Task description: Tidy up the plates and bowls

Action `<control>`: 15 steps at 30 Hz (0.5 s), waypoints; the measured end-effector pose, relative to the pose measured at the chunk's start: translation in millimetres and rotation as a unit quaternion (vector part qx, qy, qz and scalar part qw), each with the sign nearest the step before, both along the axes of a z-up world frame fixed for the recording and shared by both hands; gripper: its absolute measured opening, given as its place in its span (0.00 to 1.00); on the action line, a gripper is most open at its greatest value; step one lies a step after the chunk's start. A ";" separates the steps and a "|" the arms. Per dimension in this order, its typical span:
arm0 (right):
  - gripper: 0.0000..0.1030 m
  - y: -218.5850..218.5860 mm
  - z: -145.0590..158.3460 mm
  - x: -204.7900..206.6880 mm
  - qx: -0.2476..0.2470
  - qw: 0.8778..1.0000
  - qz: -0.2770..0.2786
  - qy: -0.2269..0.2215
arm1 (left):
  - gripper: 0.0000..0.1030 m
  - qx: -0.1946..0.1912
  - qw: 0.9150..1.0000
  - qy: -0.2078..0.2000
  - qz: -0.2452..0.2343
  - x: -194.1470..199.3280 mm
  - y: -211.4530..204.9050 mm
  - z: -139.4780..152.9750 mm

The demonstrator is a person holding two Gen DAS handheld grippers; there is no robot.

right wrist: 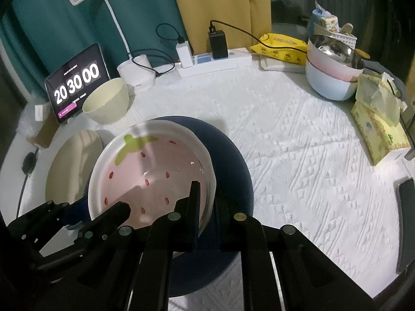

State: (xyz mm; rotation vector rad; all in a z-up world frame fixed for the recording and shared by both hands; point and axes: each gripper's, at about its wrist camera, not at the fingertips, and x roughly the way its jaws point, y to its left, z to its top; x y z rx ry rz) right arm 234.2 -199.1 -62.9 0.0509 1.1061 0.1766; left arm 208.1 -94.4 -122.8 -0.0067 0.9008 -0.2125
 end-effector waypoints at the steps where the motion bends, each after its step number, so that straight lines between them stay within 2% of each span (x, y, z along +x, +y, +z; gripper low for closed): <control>1: 0.10 -0.1 -0.4 0.0 -0.002 1.000 0.000 0.001 | 0.34 0.002 1.000 0.000 -0.001 0.3 -0.5 0.0; 7: 0.11 0.6 -0.5 0.7 -0.023 1.000 0.001 -0.006 | 0.34 0.002 1.000 0.001 -0.003 0.7 1.7 2.0; 12: 0.27 4.5 0.7 1.4 -0.040 0.999 0.013 -0.012 | 0.35 0.006 1.000 -0.011 -0.002 -1.0 4.4 8.8; 15: 0.29 9.8 3.7 -0.1 -0.053 0.998 0.021 -0.019 | 0.35 0.000 1.000 -0.010 -0.001 -1.0 8.8 10.2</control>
